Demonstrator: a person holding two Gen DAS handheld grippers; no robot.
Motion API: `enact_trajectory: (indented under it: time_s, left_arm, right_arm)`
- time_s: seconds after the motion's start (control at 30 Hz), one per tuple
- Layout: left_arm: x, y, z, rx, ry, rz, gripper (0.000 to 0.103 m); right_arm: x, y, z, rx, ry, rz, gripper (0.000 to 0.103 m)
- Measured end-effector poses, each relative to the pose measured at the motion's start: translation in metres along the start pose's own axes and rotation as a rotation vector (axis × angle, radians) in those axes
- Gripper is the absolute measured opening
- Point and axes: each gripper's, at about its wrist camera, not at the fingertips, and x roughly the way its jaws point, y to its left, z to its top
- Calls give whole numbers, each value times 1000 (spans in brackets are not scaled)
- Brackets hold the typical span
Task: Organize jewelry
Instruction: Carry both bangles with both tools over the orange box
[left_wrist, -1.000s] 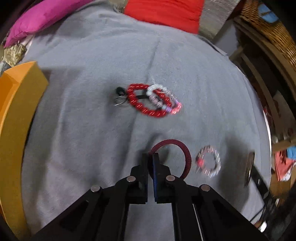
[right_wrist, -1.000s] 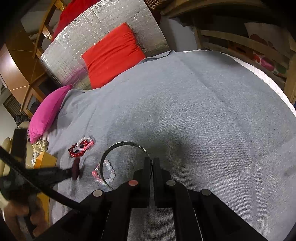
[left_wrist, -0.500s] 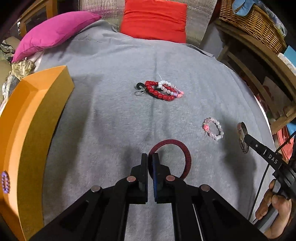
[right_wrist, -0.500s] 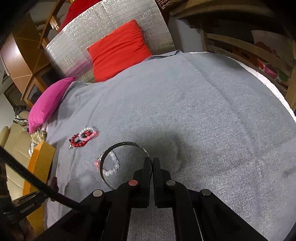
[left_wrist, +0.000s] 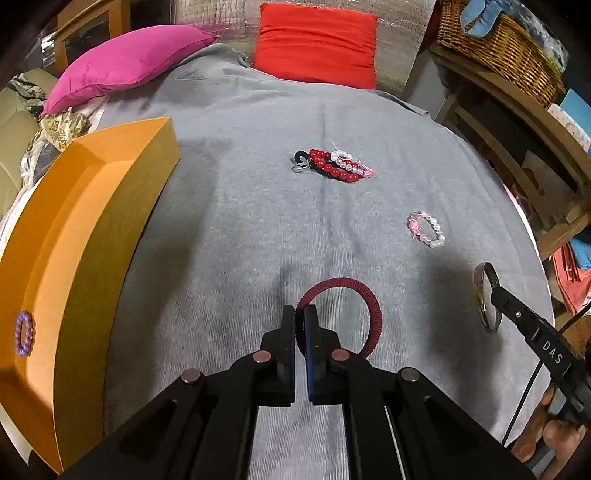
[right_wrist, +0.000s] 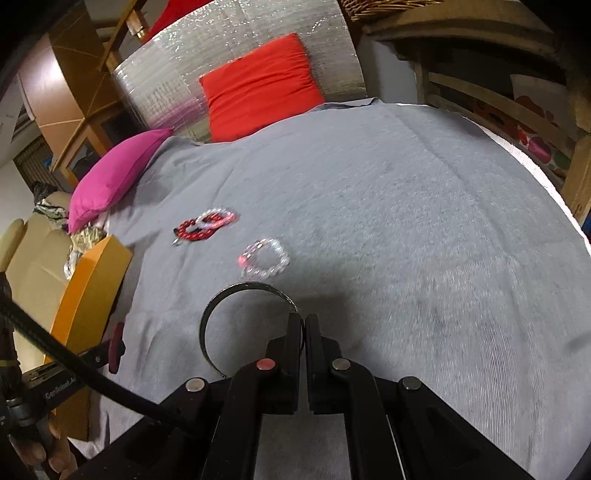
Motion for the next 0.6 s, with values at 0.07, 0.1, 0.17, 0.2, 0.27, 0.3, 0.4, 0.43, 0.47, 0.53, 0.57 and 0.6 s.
enact_trajectory:
  time_s: [0.07, 0.1, 0.17, 0.2, 0.27, 0.3, 0.4, 0.43, 0.47, 0.53, 0.57, 0.6]
  left_arm:
    - [-5, 2, -3, -2, -3, -6, 4]
    - [-8, 3, -5, -3, -6, -10, 5]
    - [-13, 5, -8, -4, -12, -11, 5]
    - [-16, 6, -10, -5, -16, -15, 4]
    - [-22, 9, -13, -6, -22, -20, 5]
    - [-25, 10, -15, -7, -27, -19, 5]
    - [-31, 15, -21, -13, -31, -25, 5]
    - [-33, 17, -23, -14, -33, -26, 5]
    - [-35, 19, -25, -16, -35, -27, 5]
    - [-38, 24, -29, -23, -39, -28, 5]
    - [-40, 26, -31, -24, -43, -26, 5]
    - [-42, 30, -34, -29, -47, -23, 5]
  right_arm:
    - [-7, 5, -3, -12, -2, -1, 3]
    - [-10, 9, -5, -18, -2, -1, 3]
    - [-16, 15, -8, -31, -6, -2, 3]
    - [-19, 18, -9, -35, -7, -2, 3]
    - [-25, 24, -12, -46, -7, -1, 3]
    - [-26, 26, -13, -49, -7, -1, 3]
    - [-32, 34, -19, -60, -6, -4, 3]
    - [-34, 36, -21, -64, -5, -4, 3]
    - [-35, 38, -23, -69, -4, -5, 3]
    - [-38, 42, -26, -75, -3, -6, 3]
    - [-40, 44, -27, -79, -3, -8, 3]
    - [-41, 45, -29, -81, -3, -8, 3]
